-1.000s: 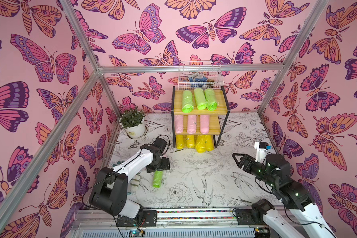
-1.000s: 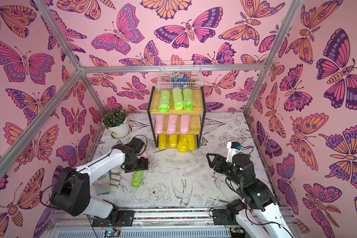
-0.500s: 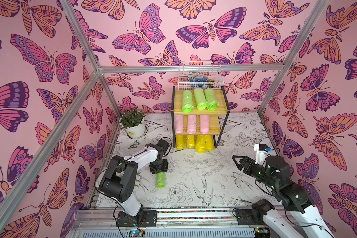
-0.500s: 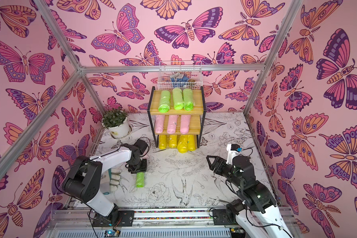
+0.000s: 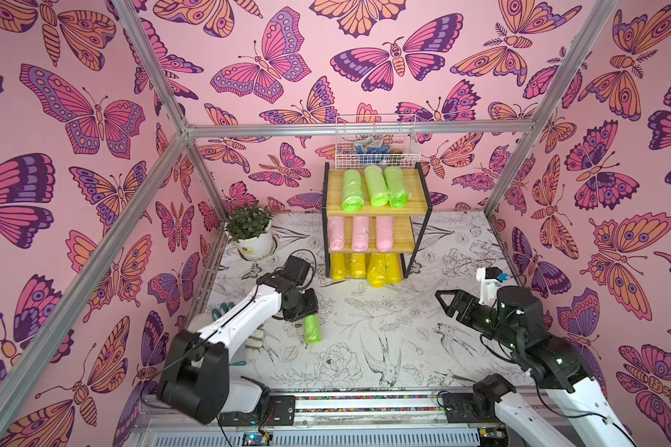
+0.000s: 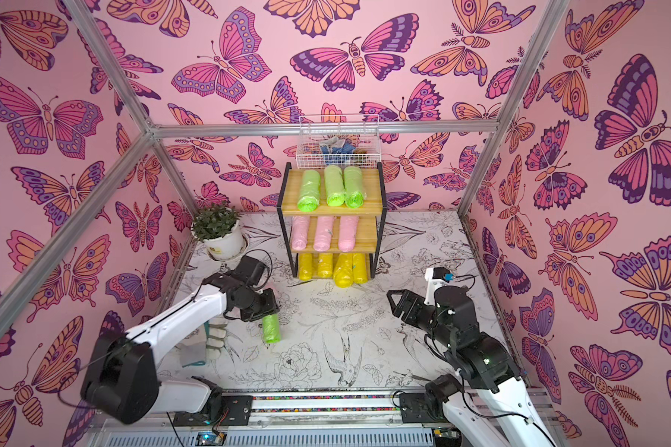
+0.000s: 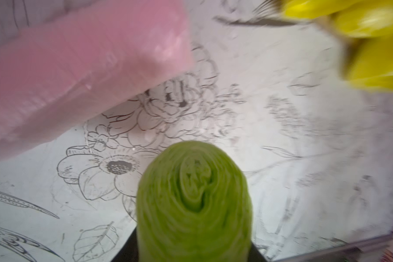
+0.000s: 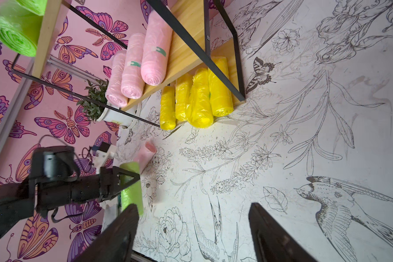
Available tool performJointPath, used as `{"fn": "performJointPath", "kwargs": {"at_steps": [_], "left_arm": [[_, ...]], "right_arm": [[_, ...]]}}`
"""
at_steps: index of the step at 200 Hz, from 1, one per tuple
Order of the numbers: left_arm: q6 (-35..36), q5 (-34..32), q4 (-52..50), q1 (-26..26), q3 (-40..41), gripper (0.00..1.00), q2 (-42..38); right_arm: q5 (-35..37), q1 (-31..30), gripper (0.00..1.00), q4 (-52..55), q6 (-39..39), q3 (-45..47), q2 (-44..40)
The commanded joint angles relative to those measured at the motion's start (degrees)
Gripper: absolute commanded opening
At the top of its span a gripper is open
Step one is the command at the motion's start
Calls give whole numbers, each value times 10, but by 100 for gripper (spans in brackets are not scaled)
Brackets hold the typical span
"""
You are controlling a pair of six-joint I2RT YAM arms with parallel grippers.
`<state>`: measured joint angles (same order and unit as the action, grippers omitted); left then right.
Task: Sort the rolls of trash bags by color and place them on the shelf
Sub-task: Pick up the roll of trash bags from the center of the board.
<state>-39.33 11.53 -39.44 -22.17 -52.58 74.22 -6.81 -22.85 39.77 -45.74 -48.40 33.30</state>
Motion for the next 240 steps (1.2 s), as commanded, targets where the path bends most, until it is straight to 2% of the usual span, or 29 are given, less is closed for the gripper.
{"fn": "performJointPath", "kwargs": {"at_steps": [1,31,50,65,82,115,160,203,240], "left_arm": [[-65,58,43,1,6,0,-91],[-149,83,115,1,30,0,-191],[-207,102,176,1,55,0,-232],[-257,118,226,1,78,0,-252],[-318,125,290,0,112,0,-273],[-423,98,417,-8,180,0,-315],[-463,67,471,-26,189,0,-342],[-475,54,499,-43,183,0,-333],[-479,50,520,-62,182,0,-313]], "right_arm": [[11,2,88,31,27,-45,13],[-51,1,93,17,13,-78,54],[-98,-8,94,-31,-32,-80,76],[-116,-37,94,-91,-76,-76,94],[-103,-95,95,-148,-104,-77,119],[-14,-235,97,-236,-141,-83,185],[42,-329,96,-334,-181,-84,266],[66,-370,95,-383,-206,-85,310],[68,-381,94,-411,-216,-86,326]]}}
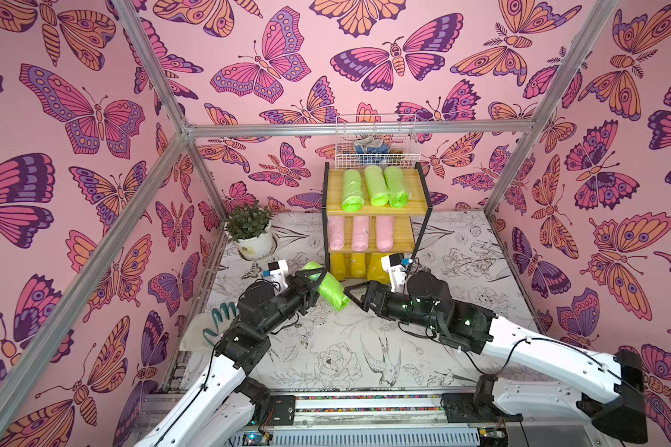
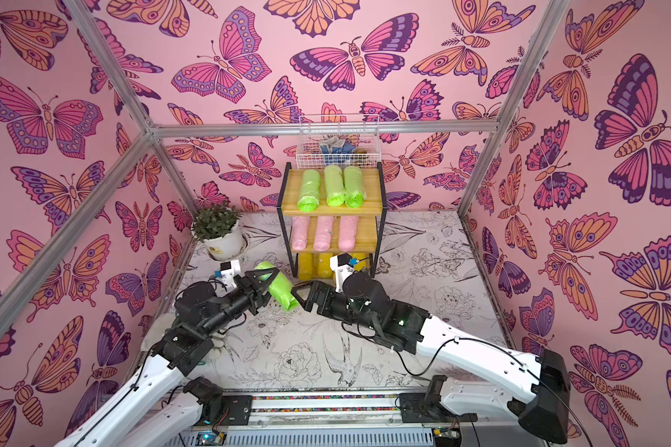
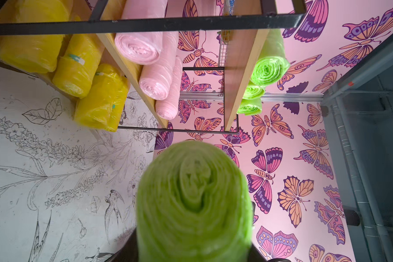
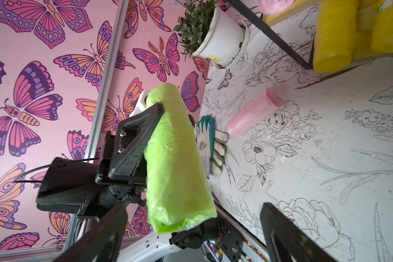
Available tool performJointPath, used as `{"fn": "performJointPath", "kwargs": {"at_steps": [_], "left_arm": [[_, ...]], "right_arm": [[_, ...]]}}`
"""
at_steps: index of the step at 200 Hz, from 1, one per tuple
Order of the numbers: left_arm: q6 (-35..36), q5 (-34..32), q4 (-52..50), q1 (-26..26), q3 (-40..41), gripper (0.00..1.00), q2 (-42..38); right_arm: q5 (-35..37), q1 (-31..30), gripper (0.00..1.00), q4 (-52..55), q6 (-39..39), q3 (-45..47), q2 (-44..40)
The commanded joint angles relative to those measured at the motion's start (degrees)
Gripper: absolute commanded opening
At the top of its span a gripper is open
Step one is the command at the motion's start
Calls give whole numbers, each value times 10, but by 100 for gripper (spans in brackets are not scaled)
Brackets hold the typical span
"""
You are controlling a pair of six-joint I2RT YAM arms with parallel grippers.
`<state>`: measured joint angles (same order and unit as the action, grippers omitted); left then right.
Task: Sort the rolls of trash bags by color and place them on the shelf
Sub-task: Pick up the roll of trash bags from the center of the board.
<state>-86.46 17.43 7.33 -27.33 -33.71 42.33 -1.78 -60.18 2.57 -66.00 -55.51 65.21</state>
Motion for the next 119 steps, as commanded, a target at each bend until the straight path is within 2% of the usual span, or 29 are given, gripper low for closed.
{"fn": "performJointPath", "kwargs": {"at_steps": [1,119], "left_arm": [[-8,-10,53,-10,-7,0,6],[-13,-24,80,-24,-18,0,18]], "right_arm": [[17,-8,94,-39,-13,-15,8],[18,-20,84,-91,-44,7,38]]}}
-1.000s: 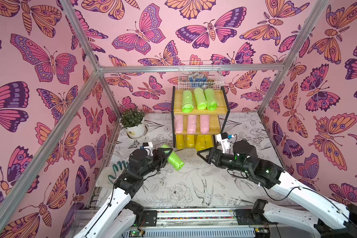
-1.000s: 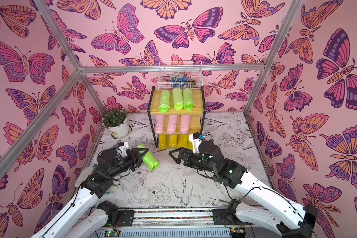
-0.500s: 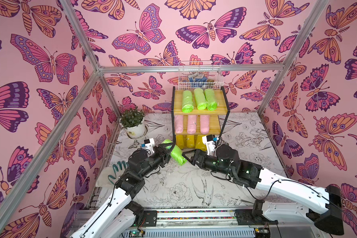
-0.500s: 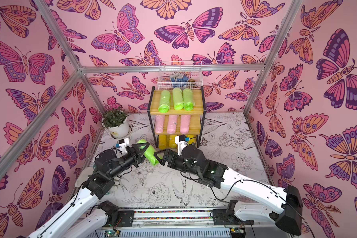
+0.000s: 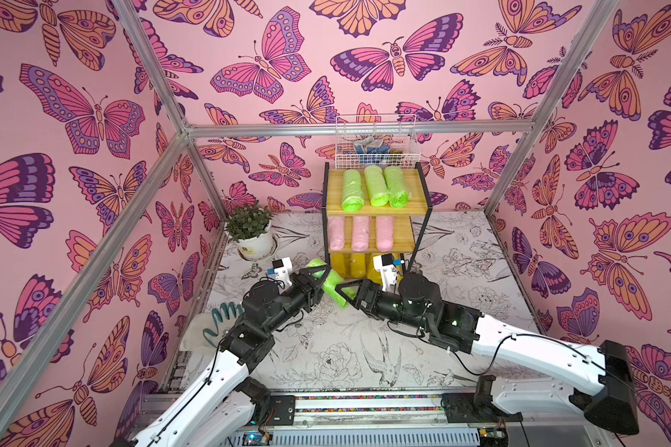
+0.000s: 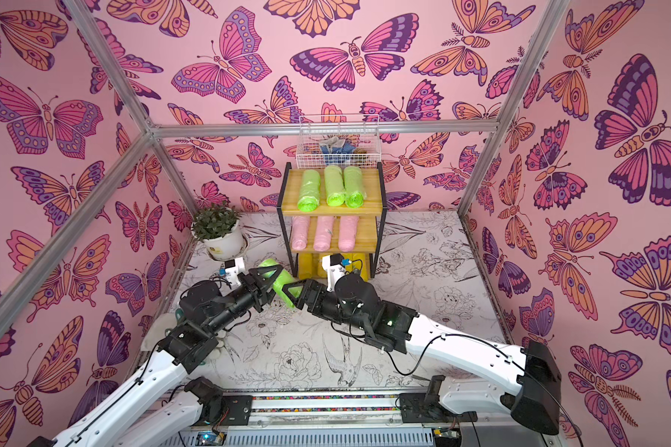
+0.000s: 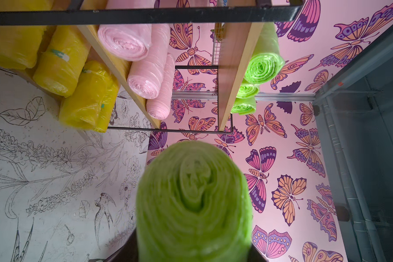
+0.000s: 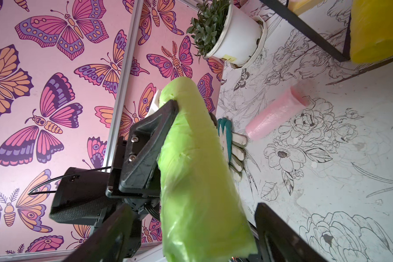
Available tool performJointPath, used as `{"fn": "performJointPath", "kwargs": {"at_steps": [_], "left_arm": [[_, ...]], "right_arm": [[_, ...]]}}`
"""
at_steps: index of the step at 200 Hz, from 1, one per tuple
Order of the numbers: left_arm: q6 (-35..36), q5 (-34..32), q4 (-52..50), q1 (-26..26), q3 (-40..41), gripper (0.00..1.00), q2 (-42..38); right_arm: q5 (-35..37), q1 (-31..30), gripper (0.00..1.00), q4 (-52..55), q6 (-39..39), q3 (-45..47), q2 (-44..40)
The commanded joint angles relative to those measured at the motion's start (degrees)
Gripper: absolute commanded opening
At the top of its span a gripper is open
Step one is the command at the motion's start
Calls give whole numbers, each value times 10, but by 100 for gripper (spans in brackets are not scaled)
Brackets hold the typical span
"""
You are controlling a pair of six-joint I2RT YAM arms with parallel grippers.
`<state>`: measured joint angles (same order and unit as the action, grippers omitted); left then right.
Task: Sort the rolls of trash bags by color and place them on the shelf
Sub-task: Pick up the roll of trash bags from the center of the board.
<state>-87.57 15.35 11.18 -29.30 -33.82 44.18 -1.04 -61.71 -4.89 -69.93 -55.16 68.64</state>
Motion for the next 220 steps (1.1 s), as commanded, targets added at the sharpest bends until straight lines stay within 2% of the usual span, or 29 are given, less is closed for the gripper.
{"fn": "performJointPath", "kwargs": {"at_steps": [1,58,88,132,179,196,209,214,220], "left_arm": [[-2,-3,42,-4,-17,0,-1],[-5,-6,47,-8,-17,0,5],[-6,-4,52,-8,-20,0,12],[-7,4,54,-10,-20,0,19],[-8,16,53,-10,-17,0,22],[-8,29,53,-11,-19,0,32],[-6,44,51,-12,-24,0,44],[-2,53,47,-12,-27,8,50],[3,65,36,-12,-34,24,57]], "right_arm": [[11,-5,84,-16,-5,3,3],[-4,-6,65,-41,-12,-5,25],[-5,-8,59,-44,-13,-4,32],[6,-8,37,-32,-3,-10,30],[39,-7,34,14,32,-22,15],[52,-7,26,18,42,-19,10],[59,-6,16,32,60,-23,4],[60,-6,12,41,72,-26,0],[64,-6,8,53,90,-32,-5]]}}
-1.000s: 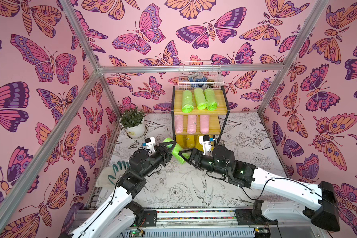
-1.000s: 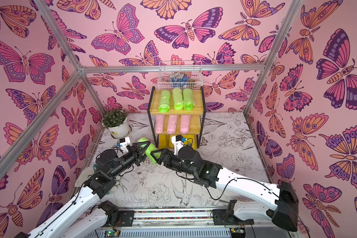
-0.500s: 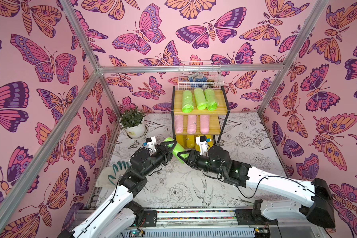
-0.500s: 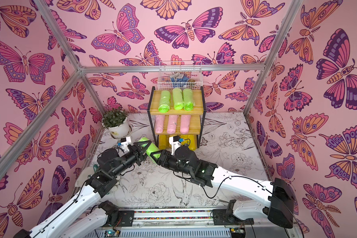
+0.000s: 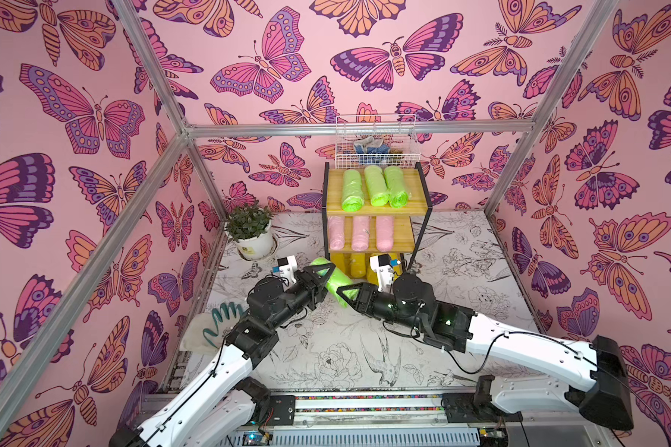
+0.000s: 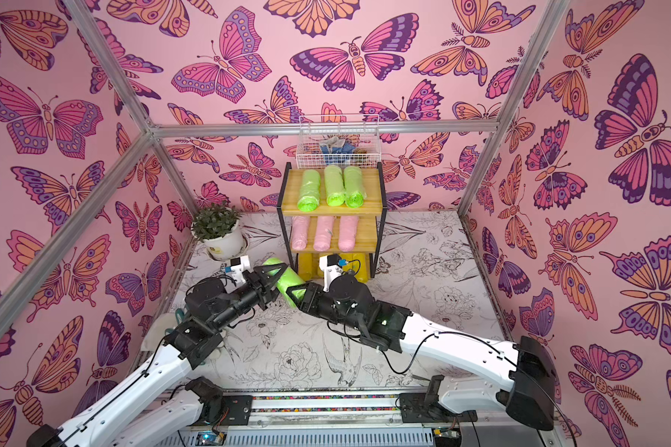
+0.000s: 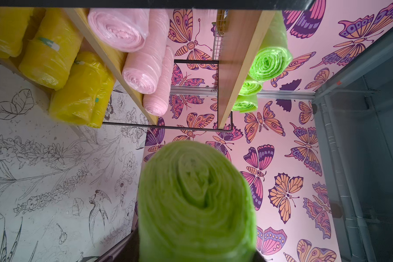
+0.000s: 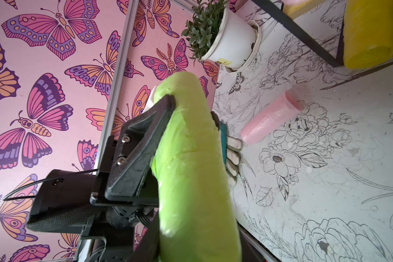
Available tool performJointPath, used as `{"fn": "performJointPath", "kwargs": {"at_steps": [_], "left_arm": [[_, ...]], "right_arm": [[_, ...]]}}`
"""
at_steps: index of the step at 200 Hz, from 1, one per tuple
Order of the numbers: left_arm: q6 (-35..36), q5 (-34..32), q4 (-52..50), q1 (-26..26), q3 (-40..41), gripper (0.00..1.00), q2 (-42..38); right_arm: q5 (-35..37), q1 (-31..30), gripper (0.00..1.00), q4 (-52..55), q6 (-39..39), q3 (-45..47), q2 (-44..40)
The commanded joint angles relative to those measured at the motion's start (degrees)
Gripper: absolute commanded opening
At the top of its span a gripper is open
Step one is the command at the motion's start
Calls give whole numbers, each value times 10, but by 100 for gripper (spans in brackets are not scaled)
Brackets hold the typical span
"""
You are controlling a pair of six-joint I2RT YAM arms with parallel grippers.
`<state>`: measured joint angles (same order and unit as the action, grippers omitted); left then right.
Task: Sort the rolls of trash bags by color and place them on the shelf
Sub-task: Pick up the roll of trash bags from the center of the board, then place the roll of trash bags on the shelf.
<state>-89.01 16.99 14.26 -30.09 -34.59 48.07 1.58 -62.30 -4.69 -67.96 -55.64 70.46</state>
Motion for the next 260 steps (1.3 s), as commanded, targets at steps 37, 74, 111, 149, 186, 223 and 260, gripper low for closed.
{"fn": "performJointPath", "kwargs": {"at_steps": [37,74,111,149,186,223,260], "left_arm": [[74,97,-71,-7,-79,81,51],[162,49,-201,-8,-134,88,27],[219,8,-297,-8,-170,87,6],[233,-2,-326,-8,-175,85,-2],[242,-6,-342,-8,-181,84,-1],[250,-5,-360,-8,-181,83,4],[267,-5,-392,-8,-187,83,4]], "right_arm": [[94,1,0,146,150,-59,-76],[159,8,0,213,203,-81,-135],[211,31,0,244,262,-129,-158],[249,80,0,260,345,-241,-128],[234,164,0,293,384,-354,-63],[213,222,0,304,388,-407,-4],[223,245,0,320,419,-478,71]]}}
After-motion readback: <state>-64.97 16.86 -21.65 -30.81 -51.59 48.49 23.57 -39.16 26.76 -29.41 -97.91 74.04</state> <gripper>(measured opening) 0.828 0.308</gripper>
